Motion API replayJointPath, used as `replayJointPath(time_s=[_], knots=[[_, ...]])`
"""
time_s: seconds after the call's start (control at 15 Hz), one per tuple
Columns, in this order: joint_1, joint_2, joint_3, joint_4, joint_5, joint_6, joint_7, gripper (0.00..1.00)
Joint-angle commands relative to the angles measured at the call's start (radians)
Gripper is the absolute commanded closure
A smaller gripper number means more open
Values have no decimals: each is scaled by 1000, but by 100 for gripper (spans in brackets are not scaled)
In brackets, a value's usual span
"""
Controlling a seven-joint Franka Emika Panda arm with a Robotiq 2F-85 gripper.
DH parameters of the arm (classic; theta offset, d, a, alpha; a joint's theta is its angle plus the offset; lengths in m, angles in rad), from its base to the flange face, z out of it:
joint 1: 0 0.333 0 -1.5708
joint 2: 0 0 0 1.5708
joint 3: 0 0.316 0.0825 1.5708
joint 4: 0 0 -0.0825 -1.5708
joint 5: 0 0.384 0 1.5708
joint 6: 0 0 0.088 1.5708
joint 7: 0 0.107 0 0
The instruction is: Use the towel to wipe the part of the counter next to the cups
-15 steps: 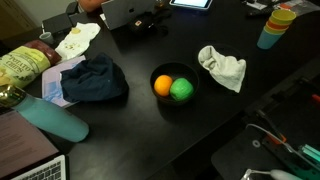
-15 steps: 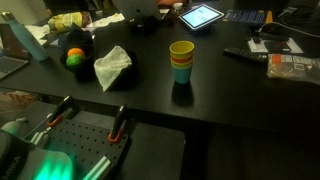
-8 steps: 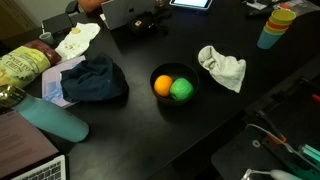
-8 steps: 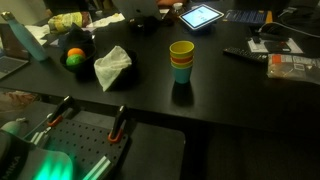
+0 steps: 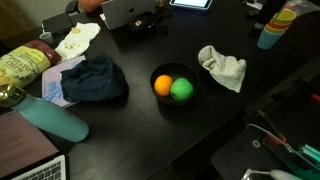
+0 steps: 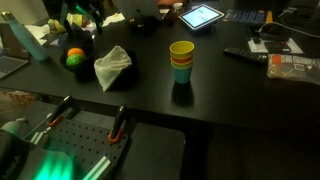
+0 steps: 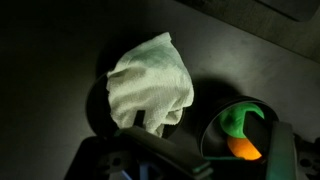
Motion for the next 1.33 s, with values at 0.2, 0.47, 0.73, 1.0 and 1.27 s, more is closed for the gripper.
replayJointPath(time_s=[0.2, 0.47, 0.73, 1.0, 1.27], knots=[[29, 393, 101, 81, 127, 344, -71, 0], [-49, 556, 209, 143, 105, 475, -45, 0], [-61, 660, 173, 188, -180, 614, 76, 0], [-133, 633, 213, 229, -259, 525, 128, 0], [-301, 600, 408, 266, -93, 356, 16, 0]])
